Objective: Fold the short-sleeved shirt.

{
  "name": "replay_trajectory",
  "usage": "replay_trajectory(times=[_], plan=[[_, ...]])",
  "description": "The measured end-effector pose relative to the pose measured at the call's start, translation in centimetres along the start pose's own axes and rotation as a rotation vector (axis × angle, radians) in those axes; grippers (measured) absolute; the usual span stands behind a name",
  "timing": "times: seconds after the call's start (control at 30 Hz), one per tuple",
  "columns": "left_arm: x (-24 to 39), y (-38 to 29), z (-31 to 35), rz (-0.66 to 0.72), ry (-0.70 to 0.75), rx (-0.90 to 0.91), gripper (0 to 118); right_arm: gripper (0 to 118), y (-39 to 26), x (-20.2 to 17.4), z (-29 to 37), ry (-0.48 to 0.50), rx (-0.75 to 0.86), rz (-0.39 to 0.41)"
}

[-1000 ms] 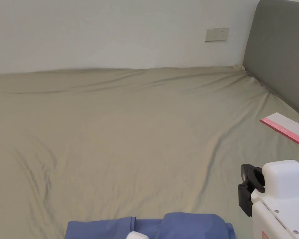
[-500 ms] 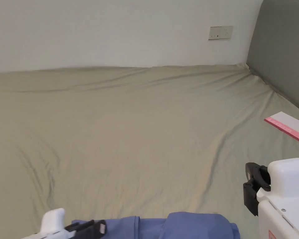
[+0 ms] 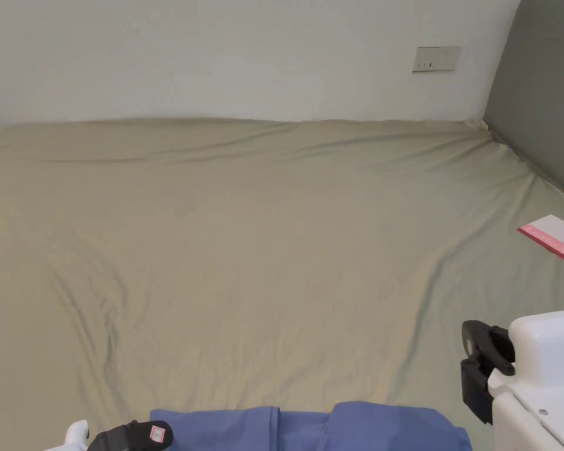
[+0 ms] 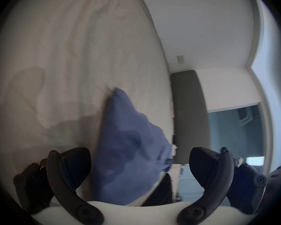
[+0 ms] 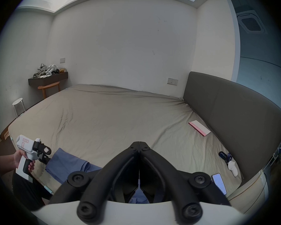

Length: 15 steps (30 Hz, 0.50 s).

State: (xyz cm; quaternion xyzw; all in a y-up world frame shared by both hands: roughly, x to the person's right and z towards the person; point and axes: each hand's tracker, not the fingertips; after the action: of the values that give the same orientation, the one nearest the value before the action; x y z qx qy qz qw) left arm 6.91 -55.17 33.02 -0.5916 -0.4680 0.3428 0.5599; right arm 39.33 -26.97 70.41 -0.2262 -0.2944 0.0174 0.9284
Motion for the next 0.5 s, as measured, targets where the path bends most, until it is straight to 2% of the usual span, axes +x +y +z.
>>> replay_trajectory(times=[0.03,0.07,0.1,0.13,0.17,0.2,0.23,0.27,0.33,0.4,0.5], plan=[[1.6,-1.3,-0.9,0.062,-0.008,-0.03,114,3,0.0,-0.1,-0.1,0.008,-0.004,0.006],[3.3,-2.8,-2.0,0.108,-0.023,-0.042,105,3,-0.1,-0.1,-0.2,0.015,-0.007,0.006],[3.7,-3.2,-2.6,0.086,0.008,-0.033,86,3,-0.1,-0.1,-0.2,0.019,-0.011,0.001],[4.5,-3.6,-3.4,0.05,0.083,-0.043,32,3,-0.1,-0.1,-0.3,0.024,-0.017,-0.005],[3.1,-2.1,-3.9,-0.061,0.288,-0.081,9,3,-0.1,-0.1,-0.4,0.027,-0.019,-0.008],[3.5,-2.3,-4.5,-0.153,0.408,-0.098,9,3,-0.1,-0.2,-0.3,0.027,-0.019,-0.007],[4.0,-2.3,-4.1,-0.192,0.342,-0.076,9,3,-0.1,-0.3,-0.3,0.026,-0.018,-0.004],[5.3,-2.5,-4.1,-0.163,0.313,-0.069,9,3,0.0,-0.3,-0.2,0.026,-0.017,0.002],[6.6,-2.5,-3.8,-0.304,0.447,-0.064,9,3,0.1,-0.3,0.0,0.026,-0.014,0.007],[7.7,-2.9,-3.3,-0.422,0.488,-0.066,9,3,0.1,-0.3,0.1,0.026,-0.012,0.009],[8.7,-3.3,-2.0,-0.42,0.49,-0.034,9,3,0.2,-0.4,0.3,0.024,-0.01,0.011]])
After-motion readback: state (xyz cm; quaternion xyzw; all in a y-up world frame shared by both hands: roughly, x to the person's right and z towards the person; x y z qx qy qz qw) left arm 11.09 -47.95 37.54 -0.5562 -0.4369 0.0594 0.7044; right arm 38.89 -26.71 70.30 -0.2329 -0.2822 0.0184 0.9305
